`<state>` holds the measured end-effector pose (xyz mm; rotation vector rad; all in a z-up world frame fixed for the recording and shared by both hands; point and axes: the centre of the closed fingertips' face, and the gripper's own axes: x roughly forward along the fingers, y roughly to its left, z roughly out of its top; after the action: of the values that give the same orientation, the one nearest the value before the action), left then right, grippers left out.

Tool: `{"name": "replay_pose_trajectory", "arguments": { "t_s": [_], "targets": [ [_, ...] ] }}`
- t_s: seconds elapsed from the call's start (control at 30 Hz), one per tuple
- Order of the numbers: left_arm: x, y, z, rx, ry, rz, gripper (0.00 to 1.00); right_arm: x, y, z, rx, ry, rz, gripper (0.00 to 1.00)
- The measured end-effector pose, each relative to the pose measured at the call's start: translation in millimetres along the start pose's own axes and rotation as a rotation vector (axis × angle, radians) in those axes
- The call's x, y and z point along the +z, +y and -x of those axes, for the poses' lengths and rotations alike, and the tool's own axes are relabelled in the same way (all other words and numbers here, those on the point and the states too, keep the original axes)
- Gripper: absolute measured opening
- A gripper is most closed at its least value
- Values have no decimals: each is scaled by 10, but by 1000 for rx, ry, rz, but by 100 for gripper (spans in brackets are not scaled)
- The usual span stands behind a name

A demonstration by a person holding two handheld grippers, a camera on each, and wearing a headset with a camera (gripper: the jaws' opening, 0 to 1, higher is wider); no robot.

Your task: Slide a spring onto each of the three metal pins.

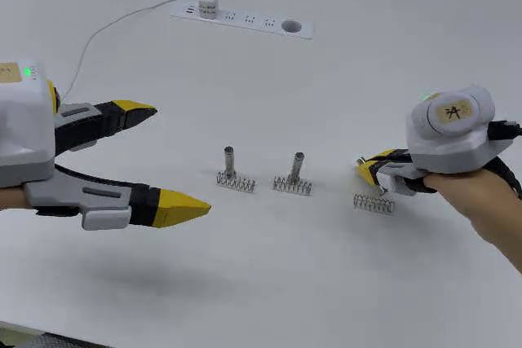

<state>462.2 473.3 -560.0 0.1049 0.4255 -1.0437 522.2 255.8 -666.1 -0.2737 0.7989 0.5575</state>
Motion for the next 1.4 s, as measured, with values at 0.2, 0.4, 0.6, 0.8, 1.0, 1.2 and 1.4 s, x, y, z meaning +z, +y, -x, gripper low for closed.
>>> {"name": "replay_pose_trajectory", "arguments": {
  "t_s": [0.2,0.4,0.6,0.8,1.0,1.2,1.4],
  "targets": [
    [9,-10,-2,-2,-3,-4,95,30,-12,47,-9,-33,10,7],
    [5,-20,-1,-6,1,-4,95,51,-31,78,-17,-64,13,7],
    [9,-25,-11,-8,2,-5,95,68,-46,107,-25,-80,15,7],
    [9,-40,-27,-13,4,-7,95,109,-74,135,-34,-104,14,7],
    [9,-46,-40,-19,5,-7,95,130,-59,194,-38,-129,13,7],
    [5,-66,-53,-27,9,-10,95,102,-39,239,-38,-149,8,7],
    [-6,-81,-42,-30,15,-16,96,97,-2,282,-30,-203,-7,7]
  ]
}}
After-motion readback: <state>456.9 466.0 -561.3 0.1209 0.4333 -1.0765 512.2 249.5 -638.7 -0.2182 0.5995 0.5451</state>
